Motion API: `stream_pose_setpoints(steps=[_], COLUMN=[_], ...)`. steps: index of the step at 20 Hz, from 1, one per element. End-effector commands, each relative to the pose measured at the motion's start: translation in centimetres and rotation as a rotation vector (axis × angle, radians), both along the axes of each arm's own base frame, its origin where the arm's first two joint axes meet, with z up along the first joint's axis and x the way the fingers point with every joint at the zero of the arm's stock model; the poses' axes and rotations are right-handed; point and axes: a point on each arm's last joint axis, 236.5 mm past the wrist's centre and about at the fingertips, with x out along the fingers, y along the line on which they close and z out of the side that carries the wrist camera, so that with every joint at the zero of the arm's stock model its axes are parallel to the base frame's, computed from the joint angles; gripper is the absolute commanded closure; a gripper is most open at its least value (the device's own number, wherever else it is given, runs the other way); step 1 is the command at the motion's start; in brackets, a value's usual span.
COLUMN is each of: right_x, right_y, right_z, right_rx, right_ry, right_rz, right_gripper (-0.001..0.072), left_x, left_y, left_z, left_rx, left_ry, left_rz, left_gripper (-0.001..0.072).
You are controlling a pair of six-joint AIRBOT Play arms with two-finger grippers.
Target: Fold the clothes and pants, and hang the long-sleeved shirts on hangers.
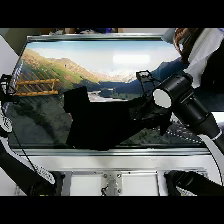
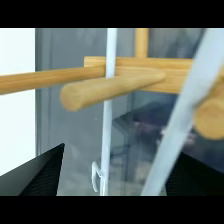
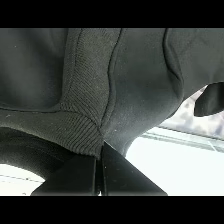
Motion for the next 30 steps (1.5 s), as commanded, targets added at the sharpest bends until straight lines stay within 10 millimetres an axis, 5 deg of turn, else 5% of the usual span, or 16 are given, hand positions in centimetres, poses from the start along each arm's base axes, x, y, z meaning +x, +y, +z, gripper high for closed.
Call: stream_pose_setpoints(steps=[1, 9, 11, 14, 15, 23, 30], right_x=[0.0, 0.0, 0.0, 0.0, 0.0, 0.0, 0.0], right_y=[0.0, 0.0, 0.0, 0.0, 0.0, 0.0, 0.1], right_z=[0.0, 0.0, 0.0, 0.0, 0.0, 0.0, -0.3], right_rx=[-0.001, -0.001, -0.001, -0.001, -0.001, -0.001, -0.006], right_ry=[0.001, 0.001, 0.001, 0.001, 0.001, 0.001, 0.008], right_rz=[0.001, 0.001, 0.001, 0.001, 0.001, 0.001, 0.001], right_gripper=[0.0688, 0.0687, 0.0687, 0.0687, 0.0687, 0.0688, 0.0688], left_x=[-0.2, 0.5, 0.2, 0.2, 0.1, 0.0, 1.5], left_y=[0.2, 0.4, 0.3, 0.2, 0.1, -1.1, -2.6], left_z=[-0.3, -0.1, -0.3, -0.3, -0.4, -0.4, 6.1], left_rx=[0.003, 0.013, 0.005, -0.003, -0.005, -0.029, 0.007], left_ry=[0.005, -0.022, -0.011, -0.015, -0.008, 0.018, -0.070], left_rz=[-0.001, -0.011, -0.003, 0.000, -0.001, 0.002, -0.007], left_gripper=[0.0070, 0.0104, 0.0541, 0.0601, 0.0687, 0.0690, 0.0691])
